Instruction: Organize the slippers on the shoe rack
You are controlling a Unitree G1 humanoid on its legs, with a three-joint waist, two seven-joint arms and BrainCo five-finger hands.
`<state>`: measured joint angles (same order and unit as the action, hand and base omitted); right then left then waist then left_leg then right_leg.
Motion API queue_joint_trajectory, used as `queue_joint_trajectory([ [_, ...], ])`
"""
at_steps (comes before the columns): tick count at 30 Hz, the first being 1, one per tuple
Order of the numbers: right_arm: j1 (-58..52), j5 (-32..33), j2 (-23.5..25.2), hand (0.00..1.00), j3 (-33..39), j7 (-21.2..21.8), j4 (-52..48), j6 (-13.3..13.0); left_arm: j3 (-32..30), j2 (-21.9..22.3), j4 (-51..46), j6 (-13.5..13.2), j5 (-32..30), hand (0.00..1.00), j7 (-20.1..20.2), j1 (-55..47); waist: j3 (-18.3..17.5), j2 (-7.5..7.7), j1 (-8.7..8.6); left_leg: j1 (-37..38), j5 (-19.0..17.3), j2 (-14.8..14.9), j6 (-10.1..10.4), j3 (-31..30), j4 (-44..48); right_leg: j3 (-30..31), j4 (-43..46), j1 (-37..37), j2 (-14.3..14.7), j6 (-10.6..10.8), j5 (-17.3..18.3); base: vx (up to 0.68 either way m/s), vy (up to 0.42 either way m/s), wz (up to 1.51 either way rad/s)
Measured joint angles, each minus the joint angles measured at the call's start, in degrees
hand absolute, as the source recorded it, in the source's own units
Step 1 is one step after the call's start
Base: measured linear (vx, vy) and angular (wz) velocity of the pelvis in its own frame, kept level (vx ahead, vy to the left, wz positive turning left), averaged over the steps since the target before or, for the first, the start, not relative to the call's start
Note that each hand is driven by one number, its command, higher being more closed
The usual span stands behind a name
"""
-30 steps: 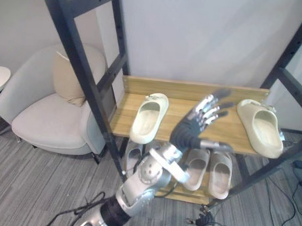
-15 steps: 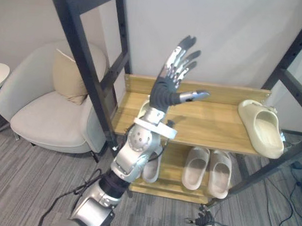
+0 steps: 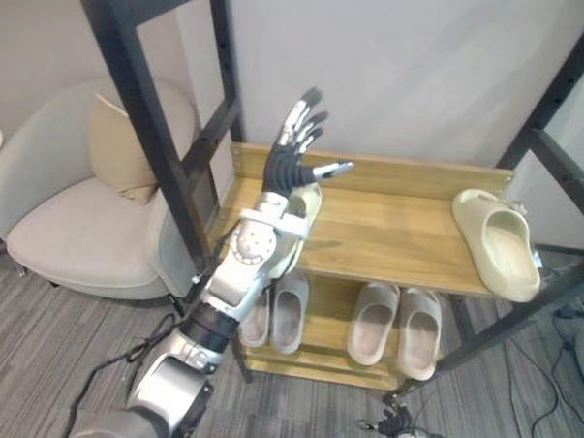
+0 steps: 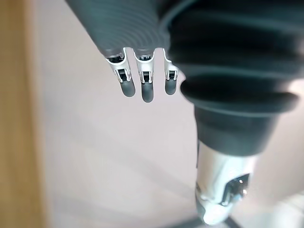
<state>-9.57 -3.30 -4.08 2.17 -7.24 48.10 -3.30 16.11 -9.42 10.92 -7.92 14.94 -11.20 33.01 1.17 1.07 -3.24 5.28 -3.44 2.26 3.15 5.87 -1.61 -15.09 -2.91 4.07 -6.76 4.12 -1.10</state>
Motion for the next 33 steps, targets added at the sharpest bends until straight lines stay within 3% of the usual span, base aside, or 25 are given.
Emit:
queue_joint_trajectory([
  [12, 0.09, 0.04, -0.02, 0.0, 0.06, 0.44, 0.0, 0.02, -4.15, -4.57, 0.04, 1.23, -6.58, 0.0, 0.22, -4.58, 1.29, 0.01, -0.21, 0.77, -0.02, -0.17, 0.02, -0.19, -0.35, -0.42, -1.79, 1.63, 0.05, 0.15, -0.58, 0.0, 0.0, 0.0],
  [33, 0.54, 0.02, -0.46, 0.0, 0.04, 1.72, -0.05, -0.07, -6.27, -7.35, 2.38, 3.79, -20.99, 0.0, 0.45, -5.76, 1.78, -0.71, -0.39, 0.8, -0.07, 0.07, 0.09, -0.38, -0.33, -0.6, -2.02, 1.91, 0.39, 0.14, -0.55, -0.01, -0.002, 0.0],
])
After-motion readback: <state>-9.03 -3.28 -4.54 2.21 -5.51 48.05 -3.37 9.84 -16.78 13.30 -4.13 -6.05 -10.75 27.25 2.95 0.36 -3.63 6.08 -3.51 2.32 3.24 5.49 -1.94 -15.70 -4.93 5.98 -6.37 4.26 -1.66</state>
